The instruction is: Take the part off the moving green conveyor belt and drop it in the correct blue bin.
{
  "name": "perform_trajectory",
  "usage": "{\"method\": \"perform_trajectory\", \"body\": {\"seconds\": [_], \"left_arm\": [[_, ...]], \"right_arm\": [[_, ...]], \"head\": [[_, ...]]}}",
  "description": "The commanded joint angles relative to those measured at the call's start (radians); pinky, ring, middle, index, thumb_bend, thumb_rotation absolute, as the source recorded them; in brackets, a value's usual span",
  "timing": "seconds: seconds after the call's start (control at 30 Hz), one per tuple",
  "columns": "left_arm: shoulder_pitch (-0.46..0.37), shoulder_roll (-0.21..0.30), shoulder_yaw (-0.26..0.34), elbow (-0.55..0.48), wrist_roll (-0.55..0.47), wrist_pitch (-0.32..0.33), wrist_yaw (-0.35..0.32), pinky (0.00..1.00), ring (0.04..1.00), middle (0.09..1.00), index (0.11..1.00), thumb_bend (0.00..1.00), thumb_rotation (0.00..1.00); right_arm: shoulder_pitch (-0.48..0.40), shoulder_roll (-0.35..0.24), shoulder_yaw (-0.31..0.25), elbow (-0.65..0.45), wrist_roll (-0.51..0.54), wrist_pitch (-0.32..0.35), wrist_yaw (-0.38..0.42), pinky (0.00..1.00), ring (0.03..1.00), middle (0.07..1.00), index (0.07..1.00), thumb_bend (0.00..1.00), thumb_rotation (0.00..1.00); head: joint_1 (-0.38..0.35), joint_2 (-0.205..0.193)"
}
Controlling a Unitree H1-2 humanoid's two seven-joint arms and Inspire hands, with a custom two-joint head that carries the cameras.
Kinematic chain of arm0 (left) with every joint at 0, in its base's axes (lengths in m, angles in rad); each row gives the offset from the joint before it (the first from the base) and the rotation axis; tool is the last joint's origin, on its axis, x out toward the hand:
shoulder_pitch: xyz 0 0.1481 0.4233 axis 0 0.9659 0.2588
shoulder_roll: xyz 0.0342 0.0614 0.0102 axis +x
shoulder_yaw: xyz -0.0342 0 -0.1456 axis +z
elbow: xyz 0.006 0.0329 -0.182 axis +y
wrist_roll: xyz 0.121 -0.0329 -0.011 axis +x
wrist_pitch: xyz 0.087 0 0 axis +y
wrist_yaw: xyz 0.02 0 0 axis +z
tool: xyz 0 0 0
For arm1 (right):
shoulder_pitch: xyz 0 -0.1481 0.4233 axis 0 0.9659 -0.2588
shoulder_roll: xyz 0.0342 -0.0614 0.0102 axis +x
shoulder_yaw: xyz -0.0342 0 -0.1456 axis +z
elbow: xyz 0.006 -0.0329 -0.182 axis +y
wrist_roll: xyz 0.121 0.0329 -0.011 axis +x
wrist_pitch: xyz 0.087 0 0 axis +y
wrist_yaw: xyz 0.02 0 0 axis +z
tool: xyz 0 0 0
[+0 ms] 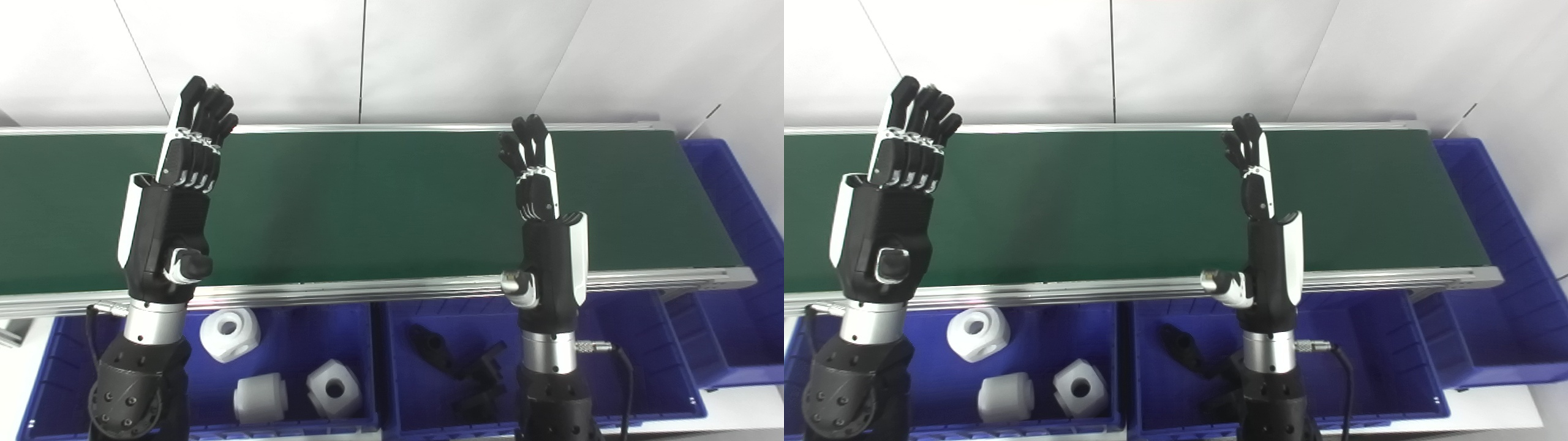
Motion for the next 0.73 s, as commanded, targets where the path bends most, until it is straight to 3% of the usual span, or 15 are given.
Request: {"method": "perform_trajectory", "body": {"seconds": [0.0, 0.23, 0.4, 0.57, 0.7], "left_arm": [[-0.002, -0.023, -0.018, -0.049, 0.009, -0.001, 0.012, 0.99, 0.998, 0.999, 1.0, 0.85, 0.84], [0.095, -0.052, -0.043, -0.124, 0.09, 0.031, 0.037, 1.0, 1.0, 1.0, 1.0, 0.91, 0.84], [0.117, -0.055, -0.041, -0.05, 0.119, -0.021, 0.05, 1.0, 1.0, 1.0, 1.0, 0.84, 0.8], [0.099, -0.04, -0.037, 0.011, 0.132, -0.088, 0.05, 1.0, 1.0, 1.0, 1.0, 0.88, 0.8], [0.104, -0.017, -0.024, 0.015, 0.13, -0.109, 0.05, 0.99, 1.0, 0.992, 1.0, 0.87, 0.79]], "right_arm": [[-0.026, -0.014, 0.005, -0.034, 0.014, -0.049, -0.007, 0.96, 0.969, 0.995, 1.0, 0.87, 1.0], [-0.03, -0.052, 0.085, 0.031, 0.056, -0.049, -0.009, 0.92, 0.951, 0.973, 1.0, 0.95, 1.0], [0.006, -0.058, 0.12, 0.041, 0.04, -0.049, -0.047, 0.88, 0.931, 0.965, 1.0, 0.95, 1.0], [0.027, -0.085, 0.133, 0.05, 0.078, -0.049, -0.056, 0.9, 0.936, 0.97, 1.0, 0.93, 1.0], [0.03, -0.067, 0.138, 0.059, 0.092, -0.049, -0.061, 0.93, 0.942, 0.973, 1.0, 0.93, 1.0]], "head": [[0.028, 0.001], [0.019, 0.006], [-0.004, 0.011], [0.008, -0.011], [0.036, -0.016]]}}
